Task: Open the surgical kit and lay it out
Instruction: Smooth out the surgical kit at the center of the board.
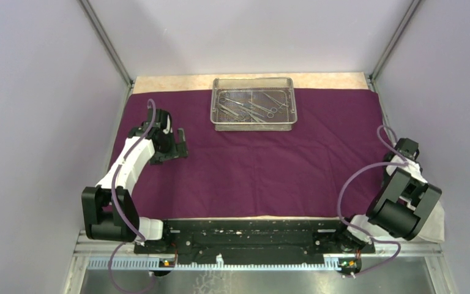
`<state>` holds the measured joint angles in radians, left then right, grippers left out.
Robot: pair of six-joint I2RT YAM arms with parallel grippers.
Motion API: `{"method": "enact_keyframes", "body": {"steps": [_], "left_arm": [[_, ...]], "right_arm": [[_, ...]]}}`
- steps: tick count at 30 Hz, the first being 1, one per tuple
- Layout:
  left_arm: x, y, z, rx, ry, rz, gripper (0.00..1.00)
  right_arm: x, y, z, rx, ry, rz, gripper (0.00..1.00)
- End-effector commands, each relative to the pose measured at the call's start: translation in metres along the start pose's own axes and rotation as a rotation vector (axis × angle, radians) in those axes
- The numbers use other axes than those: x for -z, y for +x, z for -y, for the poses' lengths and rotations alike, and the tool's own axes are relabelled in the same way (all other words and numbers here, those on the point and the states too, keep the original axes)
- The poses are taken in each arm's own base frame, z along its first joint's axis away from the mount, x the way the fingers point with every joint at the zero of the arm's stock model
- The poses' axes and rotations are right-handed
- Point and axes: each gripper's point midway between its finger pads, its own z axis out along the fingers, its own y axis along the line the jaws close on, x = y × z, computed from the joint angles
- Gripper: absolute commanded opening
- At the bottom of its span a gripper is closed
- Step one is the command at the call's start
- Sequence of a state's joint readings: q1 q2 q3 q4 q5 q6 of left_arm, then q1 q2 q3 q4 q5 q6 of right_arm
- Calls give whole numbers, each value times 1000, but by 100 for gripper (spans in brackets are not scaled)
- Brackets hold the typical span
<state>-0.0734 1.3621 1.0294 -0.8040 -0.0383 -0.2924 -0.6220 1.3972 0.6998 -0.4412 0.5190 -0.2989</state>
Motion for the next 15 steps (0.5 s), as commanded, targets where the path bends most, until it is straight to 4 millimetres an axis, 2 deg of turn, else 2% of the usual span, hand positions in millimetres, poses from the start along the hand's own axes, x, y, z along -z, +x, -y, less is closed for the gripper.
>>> {"method": "enact_keyframes", "body": {"steps": [1, 5, 9, 12, 15], "left_arm": [[9, -11, 3, -12, 17, 54, 99], [10, -14, 0, -11, -8, 57, 99], [11, -15, -3, -12, -22, 57, 99], [12, -14, -2, -12, -14, 59, 99], [11, -14, 2, -12, 12, 62, 99]], "right_arm": [[-9, -1, 8, 23, 70, -41, 62], [-19, 7, 23, 33, 184, -137, 62], [-22, 12, 34, 9, 227, -179, 63], [-17, 6, 38, -18, 225, -143, 63], [-10, -4, 30, -38, 152, -53, 62]]}}
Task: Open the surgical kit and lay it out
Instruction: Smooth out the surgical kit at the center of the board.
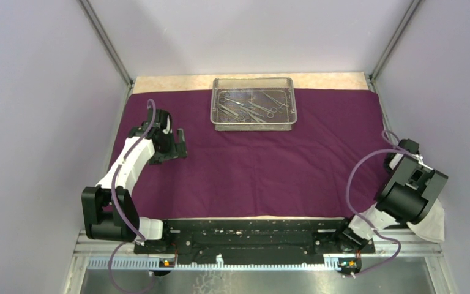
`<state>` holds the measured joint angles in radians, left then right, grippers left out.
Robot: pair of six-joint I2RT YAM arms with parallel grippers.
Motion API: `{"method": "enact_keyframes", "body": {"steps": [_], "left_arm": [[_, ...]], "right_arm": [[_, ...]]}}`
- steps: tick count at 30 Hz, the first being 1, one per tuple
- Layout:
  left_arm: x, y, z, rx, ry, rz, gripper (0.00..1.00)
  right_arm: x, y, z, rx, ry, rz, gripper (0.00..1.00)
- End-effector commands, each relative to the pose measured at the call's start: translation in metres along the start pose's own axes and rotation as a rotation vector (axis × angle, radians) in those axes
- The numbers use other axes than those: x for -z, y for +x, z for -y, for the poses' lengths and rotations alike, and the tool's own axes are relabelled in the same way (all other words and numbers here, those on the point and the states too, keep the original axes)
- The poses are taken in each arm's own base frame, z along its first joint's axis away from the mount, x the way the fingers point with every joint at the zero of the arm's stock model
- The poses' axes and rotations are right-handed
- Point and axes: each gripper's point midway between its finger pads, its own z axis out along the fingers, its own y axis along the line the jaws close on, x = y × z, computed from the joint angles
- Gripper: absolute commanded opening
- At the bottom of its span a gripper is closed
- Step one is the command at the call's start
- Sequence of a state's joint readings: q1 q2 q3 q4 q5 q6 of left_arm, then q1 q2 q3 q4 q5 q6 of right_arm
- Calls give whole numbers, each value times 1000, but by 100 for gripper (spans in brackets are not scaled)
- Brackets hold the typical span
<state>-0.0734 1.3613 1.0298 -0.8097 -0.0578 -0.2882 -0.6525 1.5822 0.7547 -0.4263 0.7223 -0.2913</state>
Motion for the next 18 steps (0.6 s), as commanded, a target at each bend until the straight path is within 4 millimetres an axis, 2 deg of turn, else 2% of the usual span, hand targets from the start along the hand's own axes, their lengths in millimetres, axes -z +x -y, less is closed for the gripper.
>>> {"method": "enact_keyframes", "body": {"steps": [1, 7, 10, 18], "left_arm": [[10, -14, 7, -6, 39, 62, 99], [13, -14, 13, -15, 63, 74, 99], [14, -13, 14, -24, 63, 80, 99], [14, -14, 8, -28, 28, 79, 99]], "right_arm": [[18, -18, 8, -86, -34, 131, 62], [28, -7, 10, -53, -42, 177, 63], [25, 3, 15, -12, 6, 145, 64], [10, 3, 8, 16, 29, 86, 62]]}}
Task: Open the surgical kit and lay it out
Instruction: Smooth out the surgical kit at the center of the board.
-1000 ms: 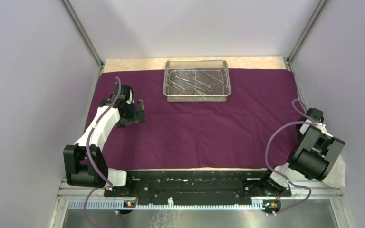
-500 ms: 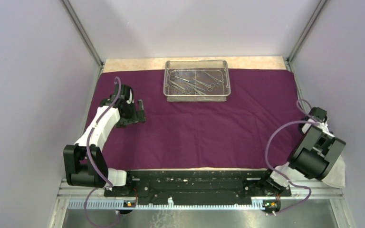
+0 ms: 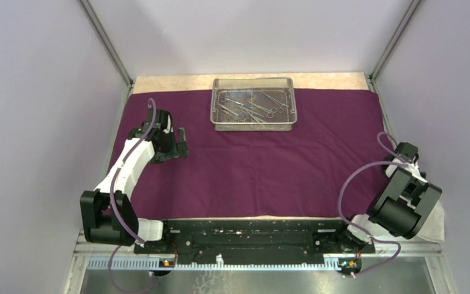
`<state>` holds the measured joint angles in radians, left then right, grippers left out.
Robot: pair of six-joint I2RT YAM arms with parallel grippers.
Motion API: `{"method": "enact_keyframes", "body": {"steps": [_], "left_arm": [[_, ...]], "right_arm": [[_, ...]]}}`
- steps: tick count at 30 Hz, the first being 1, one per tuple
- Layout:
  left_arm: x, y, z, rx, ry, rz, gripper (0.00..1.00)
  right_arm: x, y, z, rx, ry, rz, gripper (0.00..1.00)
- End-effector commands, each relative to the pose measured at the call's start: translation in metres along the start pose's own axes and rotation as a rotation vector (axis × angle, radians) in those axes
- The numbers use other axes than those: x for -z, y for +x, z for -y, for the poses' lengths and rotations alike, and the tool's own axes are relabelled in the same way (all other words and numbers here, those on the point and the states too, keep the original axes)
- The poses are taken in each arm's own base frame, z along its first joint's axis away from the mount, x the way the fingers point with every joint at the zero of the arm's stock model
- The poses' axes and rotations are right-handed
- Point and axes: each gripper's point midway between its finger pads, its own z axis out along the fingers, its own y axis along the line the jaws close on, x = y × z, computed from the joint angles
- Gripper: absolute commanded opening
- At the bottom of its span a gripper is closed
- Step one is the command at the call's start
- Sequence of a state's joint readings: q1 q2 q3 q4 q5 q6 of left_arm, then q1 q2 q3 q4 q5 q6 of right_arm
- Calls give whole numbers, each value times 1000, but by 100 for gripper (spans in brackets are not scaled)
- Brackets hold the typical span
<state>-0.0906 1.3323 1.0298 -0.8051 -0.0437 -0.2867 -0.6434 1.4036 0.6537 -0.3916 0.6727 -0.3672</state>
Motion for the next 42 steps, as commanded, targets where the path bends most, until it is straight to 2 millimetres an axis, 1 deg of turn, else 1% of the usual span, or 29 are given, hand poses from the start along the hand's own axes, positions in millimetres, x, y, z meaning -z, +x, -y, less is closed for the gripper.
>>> {"method": "enact_keyframes", "body": {"steps": [1, 4, 6, 8, 10, 11, 12, 15, 17, 20, 22, 23, 24, 26, 27, 30, 32, 34, 38, 42], "left_arm": [[6, -13, -1, -15, -8, 51, 99], [5, -15, -2, -14, -21, 47, 99], [4, -16, -2, -13, -19, 47, 99], [3, -15, 0, -9, -10, 45, 99], [0, -16, 3, -2, 3, 40, 99], [-1, -17, 5, 1, 8, 40, 99], [-3, -18, 5, 4, 7, 38, 99], [-5, -29, 8, 10, 0, 36, 99], [-8, -36, 11, 17, 1, 29, 99], [-15, -47, 14, 31, 8, 31, 99], [-20, -55, 11, 60, 8, 39, 99], [-23, -58, 9, 85, 11, 41, 99], [-26, -61, 5, 107, 13, 42, 99], [-34, -63, -6, 158, 4, 31, 99], [-38, -63, -16, 189, -12, 22, 99], [-48, -53, -28, 234, -10, -26, 99], [-52, -44, -37, 246, -23, -48, 99], [-53, -36, -43, 243, -31, -57, 99], [-56, -23, -50, 233, -35, -82, 99], [-65, -7, -61, 262, -57, -126, 99]], "right_arm": [[-9, -2, 3, 16, 59, -34, 62], [-16, 0, 3, 33, 88, -77, 62], [-14, -6, 6, 12, 92, -76, 62], [-6, -19, 9, -47, 59, -42, 61], [10, -38, 7, -84, 11, 32, 61], [21, -50, 3, -92, -14, 81, 61], [33, -66, -6, -95, -56, 143, 62], [77, -122, -45, -95, -214, 360, 70], [105, -161, -79, -128, -412, 486, 76], [133, -211, -112, -220, -649, 559, 78], [144, -234, -131, -245, -739, 555, 78], [151, -250, -134, -259, -774, 555, 78], [148, -258, -145, -269, -804, 521, 78], [146, -270, -156, -276, -842, 482, 78], [143, -274, -163, -267, -857, 461, 78], [127, -285, -173, -241, -838, 392, 78], [115, -290, -179, -228, -814, 358, 77], [108, -297, -181, -232, -795, 340, 77], [88, -302, -181, -241, -718, 303, 76], [69, -297, -190, -227, -680, 266, 76]]}}
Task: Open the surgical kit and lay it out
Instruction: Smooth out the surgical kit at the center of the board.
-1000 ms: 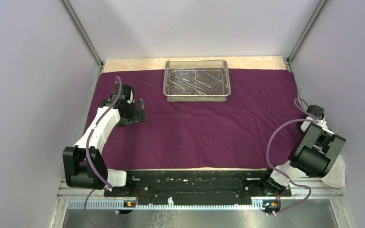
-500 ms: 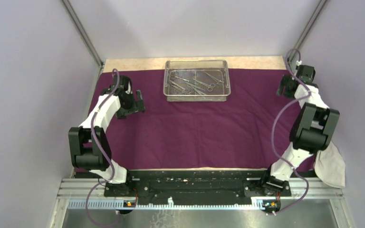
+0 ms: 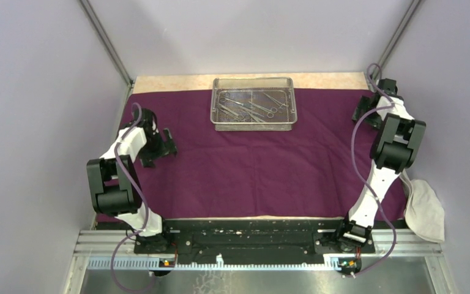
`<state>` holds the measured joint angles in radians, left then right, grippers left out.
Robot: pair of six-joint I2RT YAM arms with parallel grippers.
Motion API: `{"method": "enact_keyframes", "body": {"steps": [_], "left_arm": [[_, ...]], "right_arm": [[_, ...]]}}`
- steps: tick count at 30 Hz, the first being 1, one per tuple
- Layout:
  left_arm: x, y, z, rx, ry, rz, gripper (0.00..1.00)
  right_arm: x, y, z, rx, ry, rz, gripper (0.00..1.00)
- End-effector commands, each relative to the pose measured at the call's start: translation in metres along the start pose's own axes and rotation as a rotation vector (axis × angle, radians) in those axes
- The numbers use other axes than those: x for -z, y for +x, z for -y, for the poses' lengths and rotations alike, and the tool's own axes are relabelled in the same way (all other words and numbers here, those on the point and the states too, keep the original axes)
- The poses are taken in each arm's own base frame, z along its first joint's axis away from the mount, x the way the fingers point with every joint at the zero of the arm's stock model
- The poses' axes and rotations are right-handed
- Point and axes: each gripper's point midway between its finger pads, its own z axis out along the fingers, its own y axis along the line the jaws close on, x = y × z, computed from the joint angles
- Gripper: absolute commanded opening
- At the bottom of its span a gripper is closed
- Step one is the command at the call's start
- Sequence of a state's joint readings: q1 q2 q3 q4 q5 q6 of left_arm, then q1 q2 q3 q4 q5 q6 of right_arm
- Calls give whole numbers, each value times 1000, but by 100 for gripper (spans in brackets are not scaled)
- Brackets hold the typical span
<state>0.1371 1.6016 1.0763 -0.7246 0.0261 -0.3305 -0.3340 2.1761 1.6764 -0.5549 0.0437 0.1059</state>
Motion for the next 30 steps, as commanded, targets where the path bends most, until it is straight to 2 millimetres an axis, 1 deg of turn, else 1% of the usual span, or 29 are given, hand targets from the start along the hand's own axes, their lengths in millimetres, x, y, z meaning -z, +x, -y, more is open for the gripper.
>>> {"method": "enact_keyframes", "body": {"steps": [1, 4, 7, 10, 12, 13, 15, 16, 19, 22, 23, 25, 27, 28, 30], "left_arm": [[-6, 4, -12, 19, 0, -8, 99], [-14, 10, -26, 26, -34, -19, 99], [-16, 15, -35, 51, -48, -48, 99], [-22, 17, -44, 45, -63, -52, 99], [-24, 20, -47, 45, -74, -83, 99], [-23, 18, -47, 38, -75, -87, 99], [-13, 10, -44, 20, -64, -50, 99], [-4, 3, -42, 13, -55, -11, 99], [18, -6, -29, 6, 0, 39, 99], [35, -6, -10, 19, 68, 51, 99], [37, -3, -3, 27, 94, 46, 99], [40, 5, 9, 51, 147, 29, 99], [40, 13, 17, 51, 177, 22, 99], [38, 17, 18, 47, 179, 19, 99], [33, 24, 18, 45, 179, 2, 99]], "right_arm": [[-10, -2, 10, -1, 73, -13, 76], [-26, 6, 21, 7, 125, -47, 76], [-37, 5, 31, 6, 167, -54, 77], [-46, -7, 32, 25, 173, -39, 77], [-47, -14, 32, 35, 175, -36, 77], [-46, -16, 31, 39, 171, -37, 77], [-36, -19, 31, 31, 175, -28, 77], [-29, -19, 32, 24, 177, -21, 77], [2, -25, 28, 1, 165, 21, 77], [34, -25, 20, -27, 151, 54, 77], [43, -21, 10, -43, 113, 57, 77], [56, -5, -2, -103, 53, 33, 77], [67, 9, -4, -126, 45, 31, 77], [78, 11, -5, -134, 37, 48, 78], [87, 29, -1, -152, 28, 35, 78]]}}
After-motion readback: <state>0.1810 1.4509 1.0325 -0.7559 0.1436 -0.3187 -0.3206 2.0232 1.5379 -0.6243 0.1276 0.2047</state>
